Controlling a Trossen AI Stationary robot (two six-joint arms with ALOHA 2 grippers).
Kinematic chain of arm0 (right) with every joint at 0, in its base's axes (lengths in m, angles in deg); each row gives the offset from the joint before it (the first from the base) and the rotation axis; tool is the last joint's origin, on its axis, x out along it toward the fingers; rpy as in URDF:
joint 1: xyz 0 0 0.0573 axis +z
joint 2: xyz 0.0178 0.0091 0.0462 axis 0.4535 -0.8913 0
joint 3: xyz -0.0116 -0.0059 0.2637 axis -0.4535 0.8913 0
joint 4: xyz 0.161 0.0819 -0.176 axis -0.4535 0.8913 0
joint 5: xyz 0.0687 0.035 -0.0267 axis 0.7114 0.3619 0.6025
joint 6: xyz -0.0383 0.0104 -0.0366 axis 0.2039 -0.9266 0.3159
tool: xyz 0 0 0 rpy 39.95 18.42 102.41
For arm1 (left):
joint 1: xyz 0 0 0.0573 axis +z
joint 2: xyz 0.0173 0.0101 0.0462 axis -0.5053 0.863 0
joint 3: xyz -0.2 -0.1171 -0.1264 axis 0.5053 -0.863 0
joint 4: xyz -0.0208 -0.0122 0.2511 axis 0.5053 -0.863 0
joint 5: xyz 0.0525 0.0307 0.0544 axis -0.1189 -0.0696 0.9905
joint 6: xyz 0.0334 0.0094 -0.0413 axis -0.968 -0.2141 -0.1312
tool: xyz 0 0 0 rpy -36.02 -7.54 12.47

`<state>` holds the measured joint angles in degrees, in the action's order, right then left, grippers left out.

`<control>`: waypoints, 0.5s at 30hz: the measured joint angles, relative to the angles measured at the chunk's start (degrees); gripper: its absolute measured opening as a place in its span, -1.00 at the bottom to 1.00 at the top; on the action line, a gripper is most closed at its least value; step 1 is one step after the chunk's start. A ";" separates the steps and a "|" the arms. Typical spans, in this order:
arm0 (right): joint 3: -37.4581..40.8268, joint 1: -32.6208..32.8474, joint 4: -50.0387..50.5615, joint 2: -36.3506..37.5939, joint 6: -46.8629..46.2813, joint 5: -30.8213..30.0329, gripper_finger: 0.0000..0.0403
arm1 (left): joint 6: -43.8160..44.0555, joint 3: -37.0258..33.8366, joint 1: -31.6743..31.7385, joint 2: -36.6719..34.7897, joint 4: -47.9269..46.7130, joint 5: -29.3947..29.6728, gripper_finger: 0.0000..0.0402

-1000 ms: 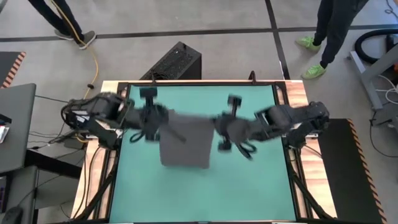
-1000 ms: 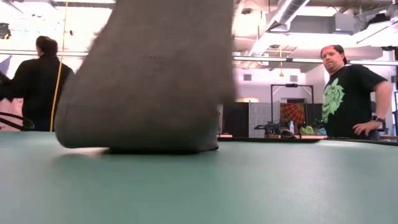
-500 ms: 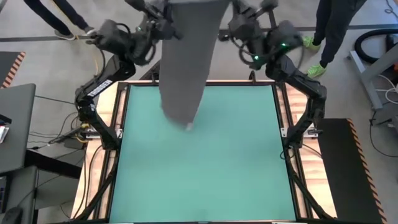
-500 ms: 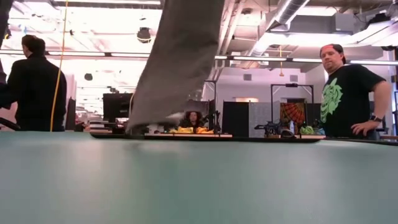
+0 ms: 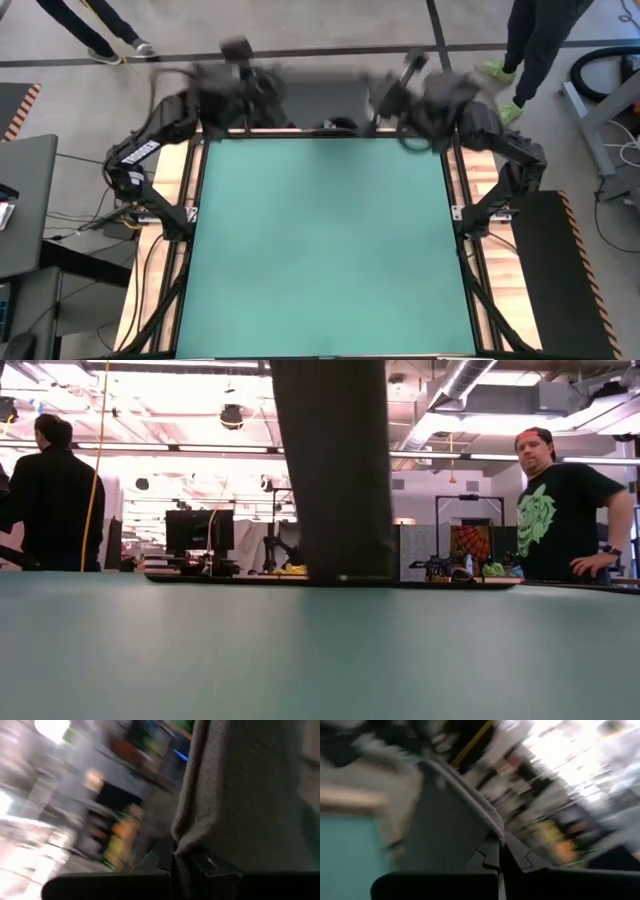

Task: Roll towel into tight, uniform cylinder
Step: Prepare the gray towel

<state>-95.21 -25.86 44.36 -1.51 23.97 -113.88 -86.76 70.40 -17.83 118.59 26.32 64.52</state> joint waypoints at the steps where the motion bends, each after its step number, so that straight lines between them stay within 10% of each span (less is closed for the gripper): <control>1: 0.00 2.12 5.57 -0.38 -6.23 0.12 -0.92 | 6.00 -0.02 -1.70 0.03 -6.44 0.13 -1.00; 9: 5.27 16.29 30.17 -6.17 -46.85 1.27 -0.92 | 46.86 -0.13 -14.89 0.14 -41.50 -10.72 -1.00; 15: 8.09 23.85 32.16 -13.29 -57.66 2.97 -0.92 | 56.03 -7.79 -24.66 -1.36 -41.10 -19.65 -1.00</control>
<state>-87.12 -2.01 76.53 -14.80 -33.69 -110.91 -30.72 62.61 -42.48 117.23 -14.79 44.86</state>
